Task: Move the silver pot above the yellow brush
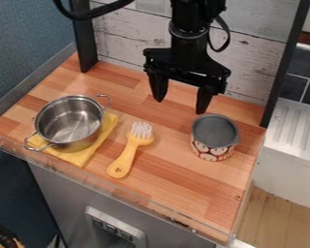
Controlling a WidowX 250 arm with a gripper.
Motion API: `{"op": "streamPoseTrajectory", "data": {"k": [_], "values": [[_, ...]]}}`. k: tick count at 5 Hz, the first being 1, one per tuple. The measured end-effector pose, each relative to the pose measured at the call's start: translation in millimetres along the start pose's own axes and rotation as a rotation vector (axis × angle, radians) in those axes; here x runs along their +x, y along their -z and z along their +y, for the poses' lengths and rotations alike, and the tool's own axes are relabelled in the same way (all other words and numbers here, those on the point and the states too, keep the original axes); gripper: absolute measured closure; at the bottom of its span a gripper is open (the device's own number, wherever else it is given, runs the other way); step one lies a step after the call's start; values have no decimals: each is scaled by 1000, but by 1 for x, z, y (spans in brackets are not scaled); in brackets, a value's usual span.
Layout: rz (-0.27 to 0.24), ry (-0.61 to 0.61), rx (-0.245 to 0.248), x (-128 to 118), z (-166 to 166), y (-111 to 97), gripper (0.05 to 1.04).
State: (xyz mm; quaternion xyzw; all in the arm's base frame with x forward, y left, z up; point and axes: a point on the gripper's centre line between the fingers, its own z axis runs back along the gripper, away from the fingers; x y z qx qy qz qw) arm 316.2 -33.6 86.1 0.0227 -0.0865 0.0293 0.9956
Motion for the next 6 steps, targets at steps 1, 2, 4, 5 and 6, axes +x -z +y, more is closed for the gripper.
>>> {"op": "streamPoseTrajectory", "data": {"k": [1, 2, 4, 5, 6], "values": [[32, 3, 5, -5, 0, 9, 83], [76, -37, 17, -27, 22, 17, 83], [84, -21, 54, -60, 78, 18, 83], [113, 9, 40, -64, 102, 39, 83], [130, 55, 3, -63, 117, 66, 83]]}}
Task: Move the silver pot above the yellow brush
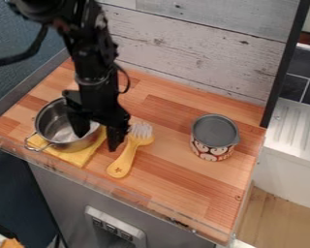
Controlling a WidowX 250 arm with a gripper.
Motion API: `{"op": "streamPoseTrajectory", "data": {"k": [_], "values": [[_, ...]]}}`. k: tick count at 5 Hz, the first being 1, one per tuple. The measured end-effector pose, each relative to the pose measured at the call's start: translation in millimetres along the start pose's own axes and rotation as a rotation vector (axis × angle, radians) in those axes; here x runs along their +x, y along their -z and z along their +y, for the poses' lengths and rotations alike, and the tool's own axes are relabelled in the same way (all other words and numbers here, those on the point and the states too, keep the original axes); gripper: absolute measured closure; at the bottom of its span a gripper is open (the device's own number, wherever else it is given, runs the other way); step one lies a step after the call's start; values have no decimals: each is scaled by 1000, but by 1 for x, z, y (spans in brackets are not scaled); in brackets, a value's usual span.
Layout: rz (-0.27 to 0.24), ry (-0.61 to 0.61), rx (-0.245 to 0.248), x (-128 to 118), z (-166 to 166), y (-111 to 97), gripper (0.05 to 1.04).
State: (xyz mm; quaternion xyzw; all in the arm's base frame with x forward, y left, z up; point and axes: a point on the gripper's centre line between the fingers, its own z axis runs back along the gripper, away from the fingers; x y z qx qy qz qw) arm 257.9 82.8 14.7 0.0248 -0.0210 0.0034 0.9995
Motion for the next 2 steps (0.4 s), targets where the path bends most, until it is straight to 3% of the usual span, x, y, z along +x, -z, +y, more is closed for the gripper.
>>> {"op": "streamPoseTrajectory", "data": {"k": [1, 2], "values": [[-1, 41, -9, 9, 2, 13, 133], [-9, 60, -9, 11, -1, 15, 420]]}}
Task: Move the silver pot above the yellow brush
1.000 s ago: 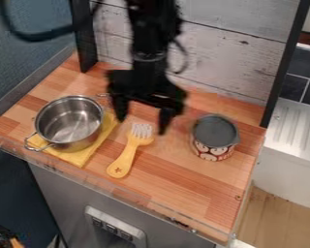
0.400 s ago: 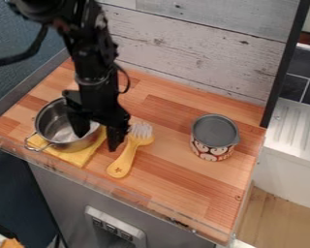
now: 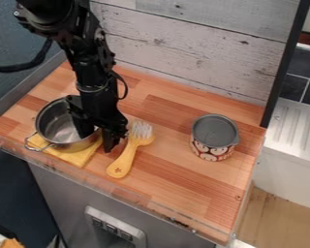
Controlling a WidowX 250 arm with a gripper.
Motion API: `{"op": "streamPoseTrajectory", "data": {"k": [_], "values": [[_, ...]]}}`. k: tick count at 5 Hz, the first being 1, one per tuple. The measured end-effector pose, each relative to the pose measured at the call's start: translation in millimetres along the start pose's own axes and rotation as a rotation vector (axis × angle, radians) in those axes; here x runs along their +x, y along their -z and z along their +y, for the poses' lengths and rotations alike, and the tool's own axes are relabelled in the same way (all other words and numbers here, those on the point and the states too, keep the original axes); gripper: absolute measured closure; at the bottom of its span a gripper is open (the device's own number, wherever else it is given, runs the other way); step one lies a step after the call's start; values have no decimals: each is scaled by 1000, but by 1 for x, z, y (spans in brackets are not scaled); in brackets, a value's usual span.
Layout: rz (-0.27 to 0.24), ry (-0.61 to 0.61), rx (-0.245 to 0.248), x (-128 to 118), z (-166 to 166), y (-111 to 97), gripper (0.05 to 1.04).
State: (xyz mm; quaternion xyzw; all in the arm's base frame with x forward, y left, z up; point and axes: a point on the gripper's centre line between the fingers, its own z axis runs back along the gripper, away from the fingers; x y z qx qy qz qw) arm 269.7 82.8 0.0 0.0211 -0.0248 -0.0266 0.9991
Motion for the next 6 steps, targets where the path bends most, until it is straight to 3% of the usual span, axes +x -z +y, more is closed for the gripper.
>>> {"op": "streamPoseTrajectory", "data": {"k": [1, 2, 3, 4, 5, 6], "values": [[-23, 5, 9, -2, -3, -10, 725], [-47, 1, 24, -4, -3, -22, 936], [-58, -18, 54, -5, 2, -35, 1018], [-27, -41, 85, -8, 5, -43, 1026], [-67, -35, 133, 18, 0, -63, 1027], [-98, 7, 139, 57, -18, -74, 1027]]}}
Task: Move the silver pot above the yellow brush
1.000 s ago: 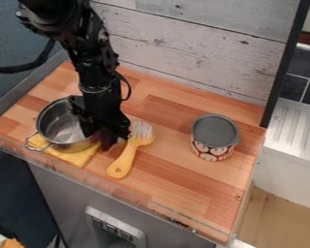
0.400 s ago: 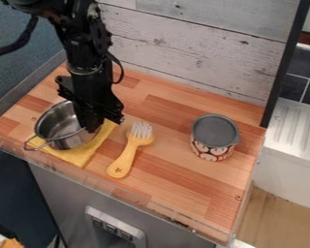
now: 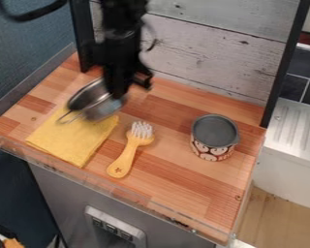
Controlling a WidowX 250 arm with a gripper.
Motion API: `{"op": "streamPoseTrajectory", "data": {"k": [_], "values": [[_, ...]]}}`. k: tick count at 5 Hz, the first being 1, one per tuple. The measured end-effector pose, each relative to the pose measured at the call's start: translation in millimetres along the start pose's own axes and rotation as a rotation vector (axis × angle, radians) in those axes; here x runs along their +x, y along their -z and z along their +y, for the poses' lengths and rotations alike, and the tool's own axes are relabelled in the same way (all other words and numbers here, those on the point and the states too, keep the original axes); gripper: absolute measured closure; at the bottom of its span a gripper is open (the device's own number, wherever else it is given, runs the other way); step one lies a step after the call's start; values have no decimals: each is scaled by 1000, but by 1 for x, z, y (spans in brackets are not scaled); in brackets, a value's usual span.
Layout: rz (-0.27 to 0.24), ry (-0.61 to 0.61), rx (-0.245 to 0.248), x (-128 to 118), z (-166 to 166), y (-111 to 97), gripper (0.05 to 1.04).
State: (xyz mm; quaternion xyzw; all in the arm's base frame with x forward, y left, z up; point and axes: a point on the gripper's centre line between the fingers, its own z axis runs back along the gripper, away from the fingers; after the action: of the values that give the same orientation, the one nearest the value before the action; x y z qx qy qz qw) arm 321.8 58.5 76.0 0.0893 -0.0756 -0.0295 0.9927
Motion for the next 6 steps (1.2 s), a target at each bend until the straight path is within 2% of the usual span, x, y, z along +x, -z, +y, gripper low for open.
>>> {"op": "streamPoseTrajectory", "data": {"k": [1, 2, 3, 4, 5, 6], "values": [[-10, 41, -17, 26, -20, 4, 1028], [4, 83, -44, 42, -40, 19, 1029], [26, 119, -66, 50, -56, 35, 1029], [26, 149, -72, 55, -68, 40, 1006], [46, 155, -81, 54, -78, 39, 855], [63, 152, -69, 52, -82, 34, 595]]}}
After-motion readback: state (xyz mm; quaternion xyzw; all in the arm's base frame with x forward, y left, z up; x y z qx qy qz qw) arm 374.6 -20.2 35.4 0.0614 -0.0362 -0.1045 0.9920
